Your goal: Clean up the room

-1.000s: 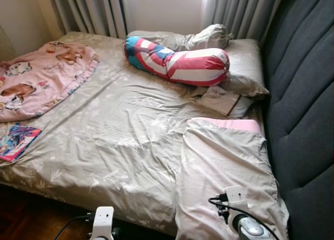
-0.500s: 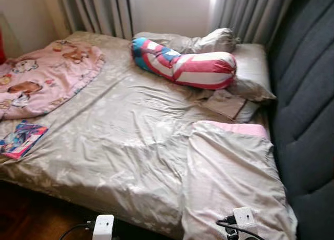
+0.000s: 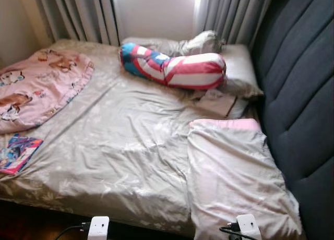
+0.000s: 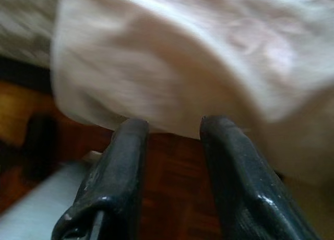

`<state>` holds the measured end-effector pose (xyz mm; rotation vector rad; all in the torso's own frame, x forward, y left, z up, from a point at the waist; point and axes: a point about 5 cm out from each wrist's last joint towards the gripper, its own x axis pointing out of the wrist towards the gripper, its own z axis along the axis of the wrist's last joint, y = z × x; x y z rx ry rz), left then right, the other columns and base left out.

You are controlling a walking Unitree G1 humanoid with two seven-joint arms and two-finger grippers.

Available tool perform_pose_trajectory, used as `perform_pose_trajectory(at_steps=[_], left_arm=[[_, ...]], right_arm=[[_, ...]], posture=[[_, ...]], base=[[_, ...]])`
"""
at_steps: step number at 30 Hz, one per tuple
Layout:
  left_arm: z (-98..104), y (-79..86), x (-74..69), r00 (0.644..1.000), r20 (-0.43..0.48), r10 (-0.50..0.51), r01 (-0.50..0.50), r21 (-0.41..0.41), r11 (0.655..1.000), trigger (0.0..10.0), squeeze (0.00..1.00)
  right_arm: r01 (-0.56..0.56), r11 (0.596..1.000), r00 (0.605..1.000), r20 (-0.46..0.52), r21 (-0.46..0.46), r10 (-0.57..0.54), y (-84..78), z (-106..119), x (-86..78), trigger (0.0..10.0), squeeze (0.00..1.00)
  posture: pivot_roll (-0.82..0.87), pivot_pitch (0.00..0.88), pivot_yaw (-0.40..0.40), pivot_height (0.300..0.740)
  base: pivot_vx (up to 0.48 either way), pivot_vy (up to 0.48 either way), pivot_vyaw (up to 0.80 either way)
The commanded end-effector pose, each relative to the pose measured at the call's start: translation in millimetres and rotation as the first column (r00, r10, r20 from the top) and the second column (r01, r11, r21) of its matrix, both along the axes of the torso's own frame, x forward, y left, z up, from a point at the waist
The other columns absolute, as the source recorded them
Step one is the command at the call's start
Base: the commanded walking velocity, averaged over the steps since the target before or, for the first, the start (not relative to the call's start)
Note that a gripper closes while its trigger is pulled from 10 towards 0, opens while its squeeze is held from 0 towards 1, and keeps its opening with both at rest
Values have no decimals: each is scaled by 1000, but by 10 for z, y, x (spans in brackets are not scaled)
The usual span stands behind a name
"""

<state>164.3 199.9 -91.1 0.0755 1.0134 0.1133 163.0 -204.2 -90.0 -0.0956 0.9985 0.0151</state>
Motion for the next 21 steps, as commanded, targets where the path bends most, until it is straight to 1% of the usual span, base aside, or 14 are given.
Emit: perform_pose_trajectory(at_steps=[1,2,6,10,11,15,17,21], left_arm=[[13,46,19,1000,-4,-6,6,14,1000,10000,0],[14,51,18,1000,-6,-6,6,15,1000,10000,0],[13,51,17,1000,-7,-6,6,15,1000,10000,0],[7,39,9,1000,-11,-7,7,12,1000,10000,0],[5,34,6,1000,-12,-10,10,11,1000,10000,0],[-6,12,-10,1000,-18,-18,18,7,1000,10000,0],[-15,-12,-25,1000,-21,-20,20,4,1000,10000,0],[-35,-43,-64,999,-28,-22,22,1,1000,10000,0]], right_arm=[[-8,1000,1000,6,14,8,94,8,58,10000,0],[-14,1000,1000,7,16,14,146,11,85,10000,0],[-18,1000,1000,11,21,18,204,16,115,10000,0],[-33,999,999,35,34,32,394,62,259,10000,0],[-38,999,999,37,36,37,419,67,274,10000,0],[-59,998,998,40,35,57,488,75,299,10000,0],[-57,998,998,39,35,56,495,70,290,10000,0],[-67,997,997,31,38,66,581,53,262,10000,0]], posture=[[-72,44,-30,740],[-72,44,-30,740],[-71,45,-29,740],[-73,47,-29,740],[-73,47,-29,740],[-74,48,-29,740],[-75,50,-28,740],[-71,49,-29,740]], base=[[0,307,0],[0,307,0],[0,305,0],[0,307,0],[0,304,0],[0,304,0],[0,304,0],[0,304,0]])
